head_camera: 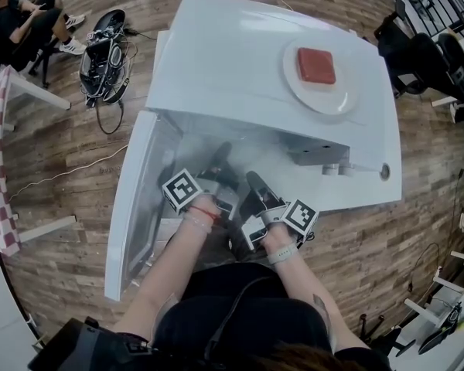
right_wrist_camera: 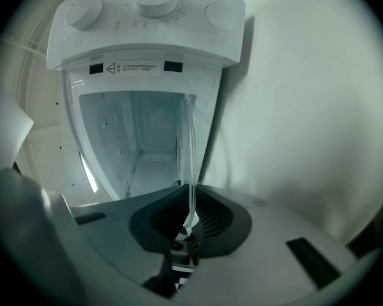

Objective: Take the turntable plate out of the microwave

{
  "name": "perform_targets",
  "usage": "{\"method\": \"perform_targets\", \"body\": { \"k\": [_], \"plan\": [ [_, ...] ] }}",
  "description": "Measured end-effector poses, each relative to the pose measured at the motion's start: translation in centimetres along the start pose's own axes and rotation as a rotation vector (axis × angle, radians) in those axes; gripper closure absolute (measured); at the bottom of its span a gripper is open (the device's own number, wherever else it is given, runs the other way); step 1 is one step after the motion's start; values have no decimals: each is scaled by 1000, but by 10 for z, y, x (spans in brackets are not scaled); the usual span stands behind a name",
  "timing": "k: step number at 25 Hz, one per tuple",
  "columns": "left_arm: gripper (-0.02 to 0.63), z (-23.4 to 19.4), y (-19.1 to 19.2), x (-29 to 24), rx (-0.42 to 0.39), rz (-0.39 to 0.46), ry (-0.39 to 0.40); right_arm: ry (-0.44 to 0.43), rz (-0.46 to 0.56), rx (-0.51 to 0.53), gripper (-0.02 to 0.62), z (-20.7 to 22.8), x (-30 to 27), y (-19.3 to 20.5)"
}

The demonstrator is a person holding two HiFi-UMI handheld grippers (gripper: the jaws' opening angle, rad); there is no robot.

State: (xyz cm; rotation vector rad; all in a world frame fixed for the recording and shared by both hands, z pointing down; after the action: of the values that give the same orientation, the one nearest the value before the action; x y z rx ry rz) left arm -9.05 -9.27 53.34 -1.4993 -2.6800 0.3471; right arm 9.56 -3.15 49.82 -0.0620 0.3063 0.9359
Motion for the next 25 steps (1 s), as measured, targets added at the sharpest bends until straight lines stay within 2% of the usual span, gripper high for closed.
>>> {"method": "perform_targets", "body": {
  "k": [4, 8, 12, 15, 20, 25],
  "plan": [
    [565, 3, 1, -4, 37, 7, 52, -1, -17, 8, 551, 1, -1, 0],
    [566, 0, 2, -4, 57, 19, 67, -9, -24, 26, 549, 1, -2, -1],
    [566, 1, 5, -5, 99, 35, 90, -30, -54, 106, 549, 1, -1, -6],
    [566, -1, 6, -4, 113, 28, 97, -11, -32, 141, 512, 6, 2, -16],
    [566, -2, 6, -2, 123, 19, 109, -7, 39, 105, 472, 15, -6, -40],
    [566, -2, 2, -1, 134, 6, 120, -74, 38, 66, 474, 11, -25, -55]
  ]
}}
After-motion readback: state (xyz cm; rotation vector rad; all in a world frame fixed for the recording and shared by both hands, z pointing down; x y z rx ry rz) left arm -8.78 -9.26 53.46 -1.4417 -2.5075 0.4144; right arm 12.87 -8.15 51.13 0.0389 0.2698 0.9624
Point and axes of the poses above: the fingertips, and each gripper's own axes: x backward along the fingers, z to its right, y out of its underside, the point moved 10 cm from there along x, backward along the fingers, and after that the axes turned 7 degrees about x, right-handed, at the moved point
